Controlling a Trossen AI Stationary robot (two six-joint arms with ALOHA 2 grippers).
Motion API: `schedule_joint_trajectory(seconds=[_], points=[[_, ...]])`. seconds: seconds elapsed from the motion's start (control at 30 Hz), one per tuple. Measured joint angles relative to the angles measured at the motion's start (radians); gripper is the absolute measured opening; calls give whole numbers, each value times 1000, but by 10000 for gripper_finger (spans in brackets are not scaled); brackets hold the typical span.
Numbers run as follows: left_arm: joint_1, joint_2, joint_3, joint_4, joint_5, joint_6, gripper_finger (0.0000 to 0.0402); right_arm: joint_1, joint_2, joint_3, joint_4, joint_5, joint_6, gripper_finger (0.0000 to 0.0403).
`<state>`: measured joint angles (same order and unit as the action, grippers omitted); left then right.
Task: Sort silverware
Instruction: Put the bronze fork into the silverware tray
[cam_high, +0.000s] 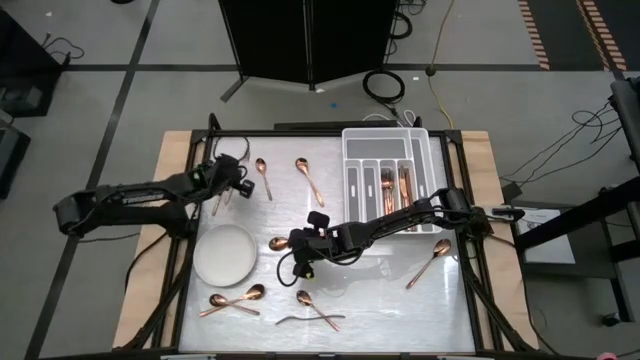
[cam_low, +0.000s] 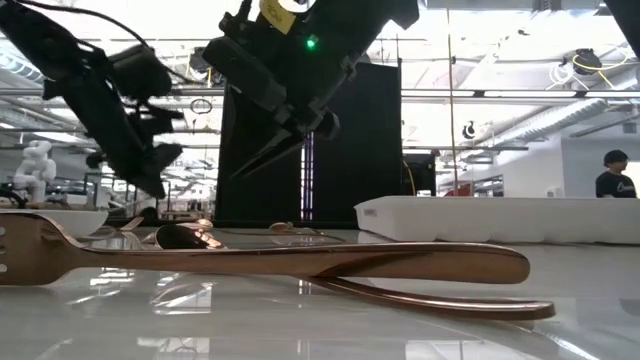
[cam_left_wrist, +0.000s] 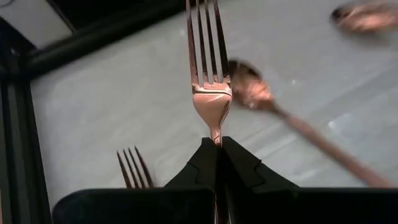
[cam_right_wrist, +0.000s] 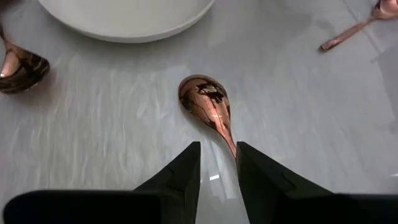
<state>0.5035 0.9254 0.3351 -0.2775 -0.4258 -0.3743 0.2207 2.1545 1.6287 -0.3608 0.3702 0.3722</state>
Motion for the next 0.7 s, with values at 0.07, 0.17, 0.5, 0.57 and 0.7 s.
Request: schedule_joint_trajectory(seconds=[0.07,0.17,0.5,0.57,0.7], points=[[0,-51,0,14,3,17,9,-1,0,0,-6,1,16,93],[-2,-120,0,55,24,17,9,-2,0,0,-14,85,71,93],[-95,-262,-179,735,385,-38,9,19,-83,0,-207,462,262,93],[-117,-260,-254,968,392,-107,9,14,-99,0,-180,432,266,93],[-163,-246,-328,1216,321,-171,9,-23,-101,0,0,394,178,93]])
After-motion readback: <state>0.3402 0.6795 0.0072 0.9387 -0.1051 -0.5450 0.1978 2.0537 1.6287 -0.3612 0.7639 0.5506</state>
